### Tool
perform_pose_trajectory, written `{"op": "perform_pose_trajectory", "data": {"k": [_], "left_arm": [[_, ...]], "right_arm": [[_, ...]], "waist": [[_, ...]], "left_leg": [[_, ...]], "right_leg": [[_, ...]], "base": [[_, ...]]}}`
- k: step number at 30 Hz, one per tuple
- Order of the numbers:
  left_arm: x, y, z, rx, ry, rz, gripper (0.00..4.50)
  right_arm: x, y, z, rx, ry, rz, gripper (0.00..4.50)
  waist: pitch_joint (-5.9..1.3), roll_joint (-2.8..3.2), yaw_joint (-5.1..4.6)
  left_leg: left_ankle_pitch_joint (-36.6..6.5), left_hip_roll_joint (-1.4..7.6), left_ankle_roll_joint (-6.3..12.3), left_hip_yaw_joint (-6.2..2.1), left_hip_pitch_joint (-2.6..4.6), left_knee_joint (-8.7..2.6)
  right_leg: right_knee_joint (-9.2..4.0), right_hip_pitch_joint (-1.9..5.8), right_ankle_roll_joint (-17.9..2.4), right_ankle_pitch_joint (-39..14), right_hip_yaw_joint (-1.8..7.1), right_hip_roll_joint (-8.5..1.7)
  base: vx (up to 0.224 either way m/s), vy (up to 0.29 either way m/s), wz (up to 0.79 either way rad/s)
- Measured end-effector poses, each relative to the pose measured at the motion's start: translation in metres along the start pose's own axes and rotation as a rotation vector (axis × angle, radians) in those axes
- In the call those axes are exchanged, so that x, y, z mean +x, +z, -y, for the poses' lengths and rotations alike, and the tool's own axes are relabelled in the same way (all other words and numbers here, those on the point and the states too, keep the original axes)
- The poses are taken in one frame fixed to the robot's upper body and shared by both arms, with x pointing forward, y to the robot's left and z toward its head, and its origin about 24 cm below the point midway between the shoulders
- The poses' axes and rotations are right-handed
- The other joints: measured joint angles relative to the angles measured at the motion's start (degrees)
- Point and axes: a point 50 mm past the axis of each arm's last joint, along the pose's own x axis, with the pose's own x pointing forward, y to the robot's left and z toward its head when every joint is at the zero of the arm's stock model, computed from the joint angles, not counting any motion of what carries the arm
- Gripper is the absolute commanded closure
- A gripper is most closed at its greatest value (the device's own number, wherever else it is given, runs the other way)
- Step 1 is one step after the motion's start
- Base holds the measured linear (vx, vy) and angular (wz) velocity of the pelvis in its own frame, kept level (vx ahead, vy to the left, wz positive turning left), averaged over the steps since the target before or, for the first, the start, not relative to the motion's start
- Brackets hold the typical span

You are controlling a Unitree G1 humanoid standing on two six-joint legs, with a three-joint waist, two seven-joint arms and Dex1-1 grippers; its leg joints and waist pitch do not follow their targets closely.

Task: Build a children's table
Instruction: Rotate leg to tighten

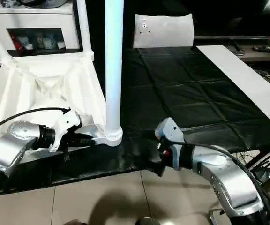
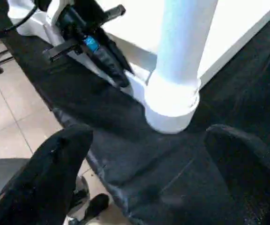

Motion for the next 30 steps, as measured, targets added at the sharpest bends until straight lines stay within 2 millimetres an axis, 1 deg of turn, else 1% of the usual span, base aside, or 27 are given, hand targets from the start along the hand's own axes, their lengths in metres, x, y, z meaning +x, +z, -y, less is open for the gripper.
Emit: {"op": "perform_pose_trajectory", "data": {"k": [3,6,8,9,14,15,18,20,21,23,28,29,30], "left_arm": [[0.0,0.001,0.002,0.038,-0.034,0.007,4.46],[-0.003,0.001,0.005,0.105,-0.09,0.002,4.46],[-0.001,0.001,0.007,0.137,-0.126,0.007,4.46],[-0.001,0.001,0.008,0.151,-0.15,0.013,4.46],[0.004,0.001,0.01,0.213,-0.258,0.021,4.46],[0.004,0.001,0.01,0.219,-0.268,0.019,4.49],[0.006,0.002,0.009,0.244,-0.305,0.018,4.5],[0.006,0.003,0.006,0.262,-0.319,0.009,4.5],[0.007,0.003,0.005,0.27,-0.325,0.009,4.5],[0.008,0.003,0.003,0.284,-0.339,0.006,4.5],[0.009,0.005,0.002,0.307,-0.365,0.004,4.5],[0.009,0.005,0.002,0.31,-0.375,0.005,4.5],[0.009,0.005,0.001,0.312,-0.379,0.003,4.5]], "right_arm": [[0.005,0.002,0.002,-0.006,0.005,0.01,0.0],[0.014,0.004,0.011,-0.015,-0.012,0.031,0.0],[0.016,0.004,0.015,-0.029,-0.021,0.034,0.0],[0.019,0.004,0.017,-0.031,-0.013,0.042,0.0],[0.028,0.009,0.017,-0.04,0.098,0.082,0.0],[0.029,0.009,0.016,-0.038,0.113,0.085,0.19],[0.03,0.005,0.015,-0.015,0.178,0.086,0.3],[0.032,0.003,0.015,-0.01,0.221,0.081,0.56],[0.032,0.002,0.016,-0.009,0.238,0.08,0.56],[0.033,0.003,0.018,-0.015,0.269,0.081,0.75],[0.038,0.001,0.017,-0.014,0.318,0.079,1.19],[0.039,0.002,0.018,-0.013,0.327,0.08,1.39],[0.04,0.002,0.019,-0.011,0.335,0.081,1.47]], "waist": [[-0.01,-0.02,0.25],[-0.01,-0.01,0.29],[-0.01,-0.02,1.1],[-0.01,-0.02,1.74],[-0.01,-0.07,3.3],[-0.01,-0.08,3.42],[-0.01,-0.11,3.49],[0.0,-0.14,3.48],[0.01,-0.16,3.48],[-0.01,-0.19,3.51],[-0.01,-0.23,3.53],[-0.02,-0.25,3.53],[-0.02,-0.26,3.53]], "left_leg": [[0.0,0.0,0.02,0.0,-0.02,-0.16],[0.0,0.0,0.01,0.02,-0.06,-0.38],[0.0,0.02,0.01,0.03,-0.06,-0.45],[0.0,0.02,0.02,0.06,-0.03,-0.47],[0.0,-0.01,0.02,0.14,0.03,-0.35],[0.0,-0.01,0.02,0.15,0.03,-0.33],[0.0,-0.01,0.01,0.16,0.05,-0.2],[0.0,-0.02,0.0,0.16,0.05,-0.17],[0.0,-0.02,0.0,0.16,0.05,-0.16],[0.0,-0.01,0.0,0.16,0.05,-0.15],[0.1,-0.01,-0.04,0.16,0.03,-0.15],[0.1,-0.01,-0.04,0.17,0.03,-0.15],[0.1,-0.01,-0.03,0.17,0.03,-0.15]], "right_leg": [[0.0,-0.01,0.0,0.0,-0.02,0.0],[0.01,-0.1,-0.3,0.0,-0.06,0.02],[0.02,-0.07,-0.4,0.0,-0.1,0.02],[0.02,-0.05,-0.4,0.0,-0.1,0.02],[0.04,0.1,-0.4,0.0,-0.07,-0.11],[0.04,0.13,-0.4,0.0,-0.06,-0.12],[0.11,0.22,-0.2,-0.2,-0.04,-0.14],[0.16,0.22,-0.2,-0.2,-0.04,-0.16],[0.21,0.22,-0.2,-0.2,-0.04,-0.18],[0.24,0.23,-0.2,-0.2,-0.05,-0.19],[0.25,0.28,-0.2,-0.2,-0.07,-0.22],[0.25,0.29,-0.2,-0.2,-0.07,-0.22],[0.25,0.29,-0.2,-0.1,-0.07,-0.22]], "base": [[0.0,0.0,0.0],[0.0,0.0,0.0],[0.0,0.0,0.0],[0.0,0.0,0.0],[0.0,0.0,0.0],[0.0,0.0,0.0],[0.0,0.0,0.0],[0.0,0.0,0.0],[0.0,0.0,0.0],[0.0,0.0,0.0],[0.0,0.0,0.0],[0.0,0.0,0.0],[0.0,0.0,0.0]]}}
